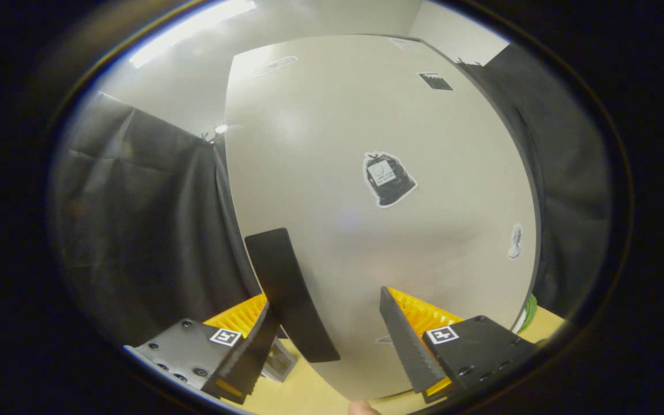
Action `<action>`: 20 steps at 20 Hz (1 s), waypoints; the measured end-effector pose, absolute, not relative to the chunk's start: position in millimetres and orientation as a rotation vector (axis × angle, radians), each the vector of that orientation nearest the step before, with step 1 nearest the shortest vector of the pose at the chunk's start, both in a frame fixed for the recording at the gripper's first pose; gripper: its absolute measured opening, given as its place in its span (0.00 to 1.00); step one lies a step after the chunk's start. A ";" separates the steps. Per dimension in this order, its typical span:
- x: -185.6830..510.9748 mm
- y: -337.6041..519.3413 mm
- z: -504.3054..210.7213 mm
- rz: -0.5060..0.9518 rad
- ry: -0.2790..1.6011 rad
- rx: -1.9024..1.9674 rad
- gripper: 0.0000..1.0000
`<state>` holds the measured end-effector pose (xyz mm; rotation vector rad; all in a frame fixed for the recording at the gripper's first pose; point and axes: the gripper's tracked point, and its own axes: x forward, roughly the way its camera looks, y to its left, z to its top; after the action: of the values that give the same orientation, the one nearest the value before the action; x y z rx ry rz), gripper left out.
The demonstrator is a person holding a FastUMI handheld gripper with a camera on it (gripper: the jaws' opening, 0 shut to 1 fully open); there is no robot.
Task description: Open the shoe cabinet door, grab the shoes and put them into the shoe cabinet, then close the shoe cabinet door.
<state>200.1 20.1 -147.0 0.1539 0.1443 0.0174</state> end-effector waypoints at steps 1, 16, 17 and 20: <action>202.7 20.1 -147.7 0.011 0.145 0.152 1.00; 211.5 26.8 -151.7 -0.011 0.142 0.169 0.99; 208.9 30.3 -148.4 0.003 0.130 0.171 0.99; 198.7 32.0 -137.8 0.013 0.099 0.166 0.97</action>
<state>198.7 32.0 -137.8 0.1660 0.0991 0.0126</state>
